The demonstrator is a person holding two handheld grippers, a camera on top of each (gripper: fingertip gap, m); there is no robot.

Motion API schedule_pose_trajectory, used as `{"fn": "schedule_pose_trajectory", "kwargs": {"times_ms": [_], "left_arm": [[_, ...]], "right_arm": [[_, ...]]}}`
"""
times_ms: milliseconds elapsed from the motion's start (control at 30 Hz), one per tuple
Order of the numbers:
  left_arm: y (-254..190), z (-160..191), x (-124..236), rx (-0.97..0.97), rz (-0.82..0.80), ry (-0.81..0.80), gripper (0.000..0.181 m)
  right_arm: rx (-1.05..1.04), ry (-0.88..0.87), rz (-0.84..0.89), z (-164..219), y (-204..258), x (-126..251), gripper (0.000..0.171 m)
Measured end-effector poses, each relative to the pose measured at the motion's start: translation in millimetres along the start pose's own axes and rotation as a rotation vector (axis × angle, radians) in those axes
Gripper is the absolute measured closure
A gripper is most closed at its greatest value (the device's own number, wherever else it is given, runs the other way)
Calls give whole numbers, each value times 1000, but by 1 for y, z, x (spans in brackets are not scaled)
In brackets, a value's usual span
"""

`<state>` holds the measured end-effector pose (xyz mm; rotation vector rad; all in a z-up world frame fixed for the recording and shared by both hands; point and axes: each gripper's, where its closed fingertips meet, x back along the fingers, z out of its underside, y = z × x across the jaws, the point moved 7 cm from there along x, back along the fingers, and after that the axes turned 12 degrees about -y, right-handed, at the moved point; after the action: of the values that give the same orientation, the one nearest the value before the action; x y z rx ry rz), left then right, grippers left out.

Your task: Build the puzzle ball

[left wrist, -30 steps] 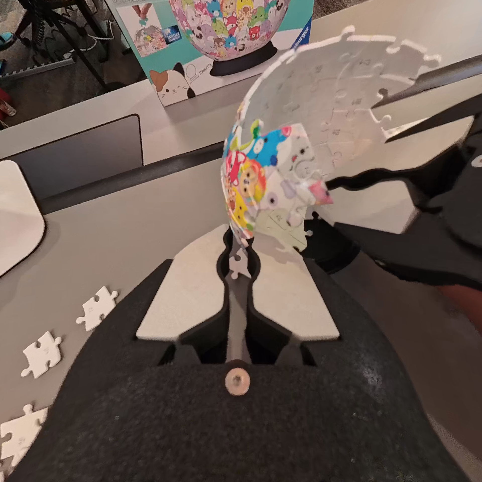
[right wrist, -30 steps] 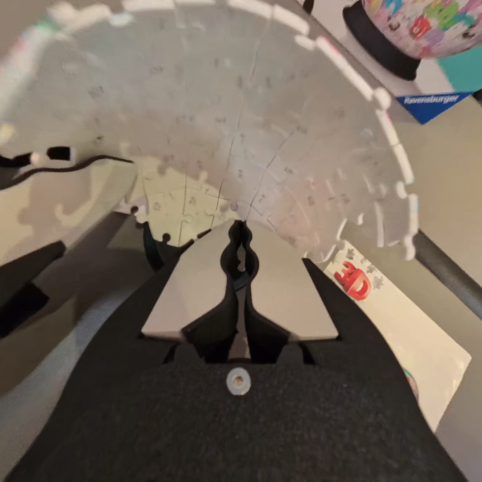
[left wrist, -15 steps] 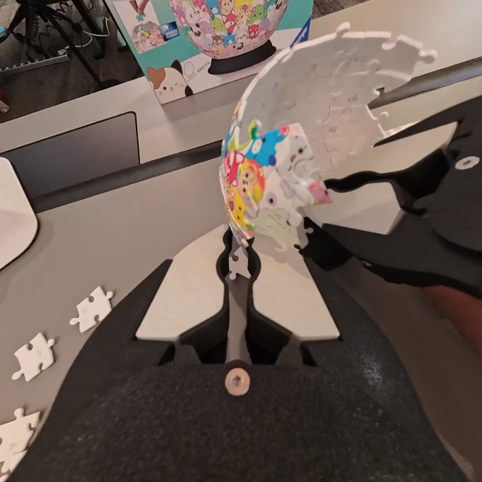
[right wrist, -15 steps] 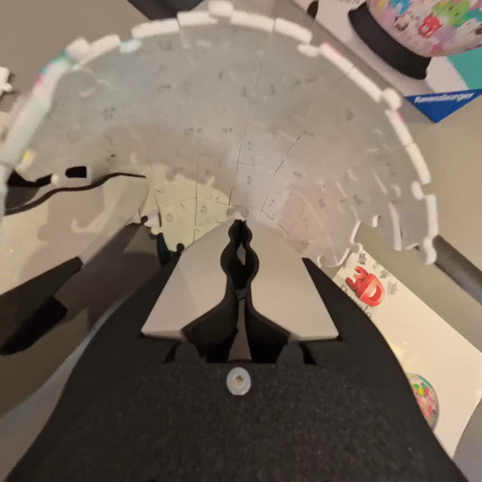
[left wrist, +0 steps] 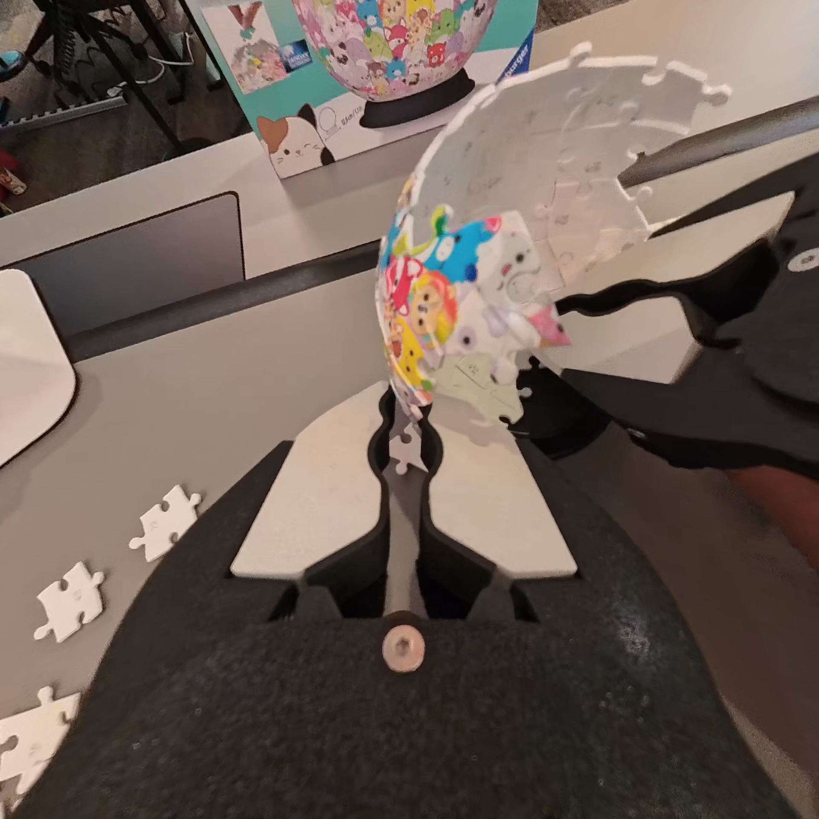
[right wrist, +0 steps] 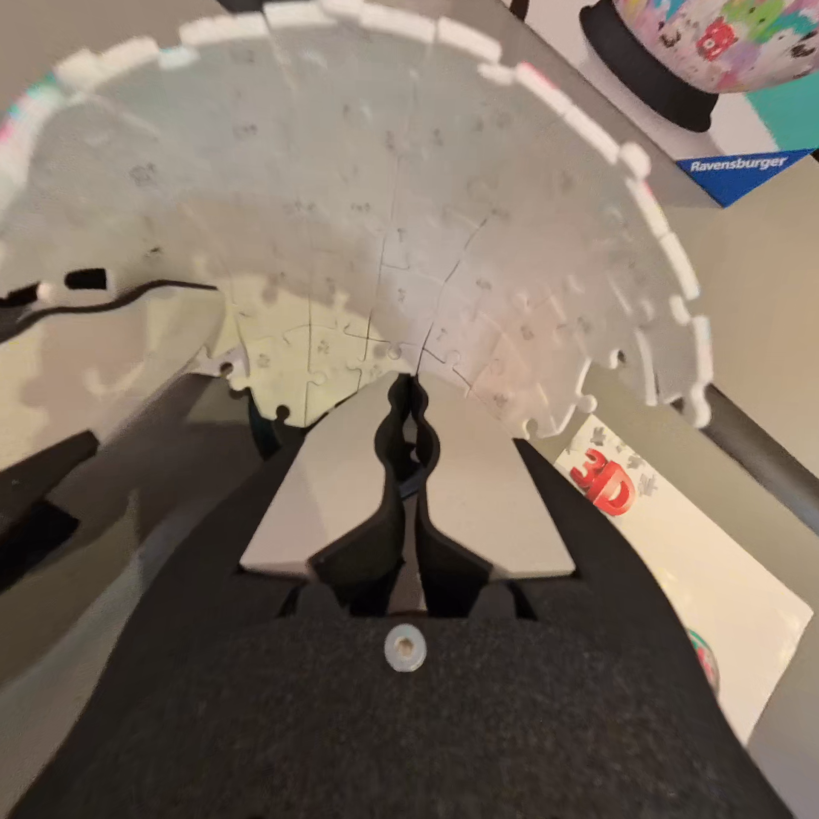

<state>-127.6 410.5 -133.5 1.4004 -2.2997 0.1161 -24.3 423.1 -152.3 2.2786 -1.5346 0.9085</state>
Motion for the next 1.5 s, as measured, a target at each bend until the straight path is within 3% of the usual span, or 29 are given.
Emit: {"fn": "schedule_pose_trajectory", "kwargs": {"times_ms": [367,533,667,900,1067,1433,1500], "left_arm": [[0,0,0,3,1,-6,173],[0,0,0,0,-2,-9,173],[1,0,0,4,-1,-8,173],[0,0,0,-7,-6,-10,173],[1,0,0,0,-1,-7,173],[1,1,0,1,-3,-3,173],[1,1,0,-3,-5,-5,173]], "right_arm": [[-15,12,-7,-1,-1,2,170],[-73,-118,-52,-23,-15,39,171],[-69,-60,-93,-26,-26,55,171],[0,15,-140,-12,-10,30,171],[53,69,-63,1,-6,8,170],[49,84,-67,0,1,4,171],[27,22,-94,-5,-3,15,171]]}}
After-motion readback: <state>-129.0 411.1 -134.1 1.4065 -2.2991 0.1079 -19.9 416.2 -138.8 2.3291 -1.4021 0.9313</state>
